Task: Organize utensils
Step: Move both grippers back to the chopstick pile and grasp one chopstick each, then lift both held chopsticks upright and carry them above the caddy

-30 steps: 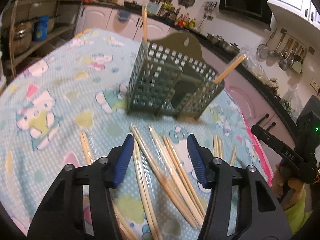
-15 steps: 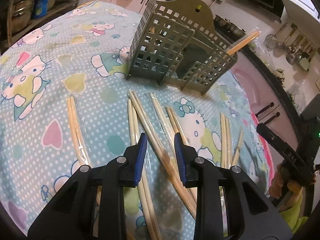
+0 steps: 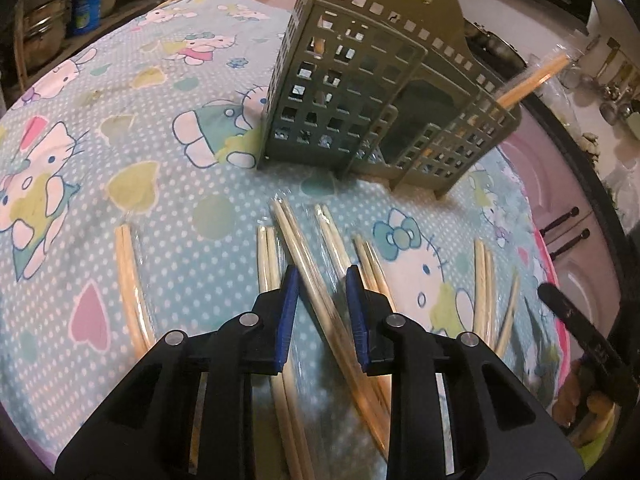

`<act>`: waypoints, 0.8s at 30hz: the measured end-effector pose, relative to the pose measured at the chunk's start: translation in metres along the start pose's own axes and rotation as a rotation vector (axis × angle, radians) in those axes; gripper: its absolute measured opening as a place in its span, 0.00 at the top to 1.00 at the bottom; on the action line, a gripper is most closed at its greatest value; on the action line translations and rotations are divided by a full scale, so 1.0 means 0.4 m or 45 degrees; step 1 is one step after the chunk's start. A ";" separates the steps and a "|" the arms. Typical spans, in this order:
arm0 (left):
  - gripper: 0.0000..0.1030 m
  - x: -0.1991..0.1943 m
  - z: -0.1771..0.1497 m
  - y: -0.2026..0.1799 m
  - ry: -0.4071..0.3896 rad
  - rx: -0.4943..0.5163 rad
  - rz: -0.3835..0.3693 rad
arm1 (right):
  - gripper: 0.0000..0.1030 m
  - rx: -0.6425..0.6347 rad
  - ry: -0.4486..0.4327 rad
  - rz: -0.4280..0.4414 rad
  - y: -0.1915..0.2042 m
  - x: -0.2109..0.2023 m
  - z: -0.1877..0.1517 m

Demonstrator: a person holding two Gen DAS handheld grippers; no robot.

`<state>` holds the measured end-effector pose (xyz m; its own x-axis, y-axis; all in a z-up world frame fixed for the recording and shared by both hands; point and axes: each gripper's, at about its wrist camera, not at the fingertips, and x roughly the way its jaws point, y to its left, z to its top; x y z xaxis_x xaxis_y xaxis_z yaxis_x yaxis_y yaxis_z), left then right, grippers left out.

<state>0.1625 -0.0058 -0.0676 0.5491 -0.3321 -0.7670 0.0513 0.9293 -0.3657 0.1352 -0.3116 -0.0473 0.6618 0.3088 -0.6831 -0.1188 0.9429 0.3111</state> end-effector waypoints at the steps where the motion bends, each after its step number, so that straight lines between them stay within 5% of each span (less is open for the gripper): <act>1: 0.82 0.002 0.005 0.002 -0.002 -0.004 0.002 | 0.47 0.005 0.012 -0.001 -0.003 0.002 -0.002; 16: 0.82 0.033 0.060 0.037 -0.027 -0.116 -0.024 | 0.51 0.177 0.157 0.040 -0.047 0.081 0.013; 24: 0.91 0.038 0.076 0.063 -0.031 -0.174 -0.040 | 0.87 0.222 0.140 -0.013 -0.075 0.121 0.052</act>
<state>0.1974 0.0176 -0.0723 0.5692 -0.3548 -0.7417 -0.0447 0.8874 -0.4588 0.1862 -0.3277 -0.0758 0.5765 0.3200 -0.7518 0.0239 0.9131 0.4070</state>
